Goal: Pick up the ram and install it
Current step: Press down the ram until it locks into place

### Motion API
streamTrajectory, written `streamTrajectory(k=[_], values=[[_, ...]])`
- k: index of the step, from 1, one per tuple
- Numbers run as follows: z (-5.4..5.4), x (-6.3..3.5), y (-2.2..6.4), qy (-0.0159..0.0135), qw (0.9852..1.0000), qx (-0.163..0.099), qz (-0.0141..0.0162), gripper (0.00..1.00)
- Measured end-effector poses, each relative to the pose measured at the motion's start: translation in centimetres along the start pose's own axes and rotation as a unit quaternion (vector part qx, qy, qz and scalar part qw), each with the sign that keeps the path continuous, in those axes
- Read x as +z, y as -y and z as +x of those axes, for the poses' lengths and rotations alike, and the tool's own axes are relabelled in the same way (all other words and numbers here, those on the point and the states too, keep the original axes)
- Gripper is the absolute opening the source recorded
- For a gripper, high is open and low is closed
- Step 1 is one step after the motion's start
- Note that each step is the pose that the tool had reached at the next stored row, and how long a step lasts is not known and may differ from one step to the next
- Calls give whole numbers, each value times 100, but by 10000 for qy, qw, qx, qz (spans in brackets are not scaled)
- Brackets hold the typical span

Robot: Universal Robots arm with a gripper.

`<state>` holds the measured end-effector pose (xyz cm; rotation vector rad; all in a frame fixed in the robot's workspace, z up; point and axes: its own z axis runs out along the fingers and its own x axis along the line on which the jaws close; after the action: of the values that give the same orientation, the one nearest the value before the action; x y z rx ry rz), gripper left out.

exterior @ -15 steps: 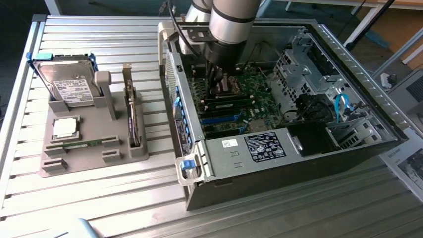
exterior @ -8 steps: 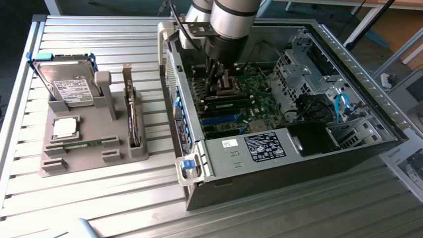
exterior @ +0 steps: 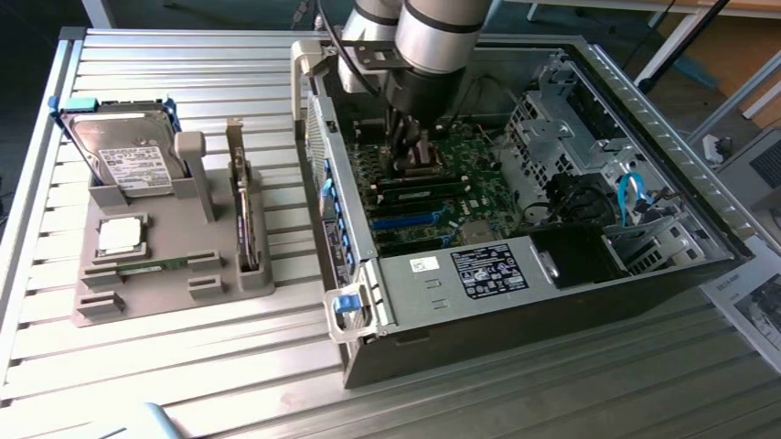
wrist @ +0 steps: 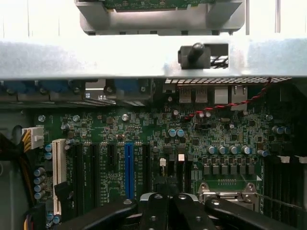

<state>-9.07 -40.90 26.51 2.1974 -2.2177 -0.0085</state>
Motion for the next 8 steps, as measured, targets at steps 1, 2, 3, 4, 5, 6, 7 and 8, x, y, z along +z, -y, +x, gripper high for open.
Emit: streamTrajectory(k=[1, 2, 3, 4, 5, 6, 7, 8], values=[[9, 0, 21, 0, 10000, 0, -1, 11], [14, 0, 37, 0, 10000, 0, -1, 11], [23, -1, 63, 0, 10000, -1, -2, 11], [29, -1, 82, 0, 10000, -1, -3, 11], [36, -2, 108, 0, 10000, -1, -4, 11], [42, -2, 129, 0, 10000, 0, -5, 11], [50, -2, 159, 0, 10000, -1, -7, 11], [60, -3, 196, 0, 10000, -1, -9, 11]])
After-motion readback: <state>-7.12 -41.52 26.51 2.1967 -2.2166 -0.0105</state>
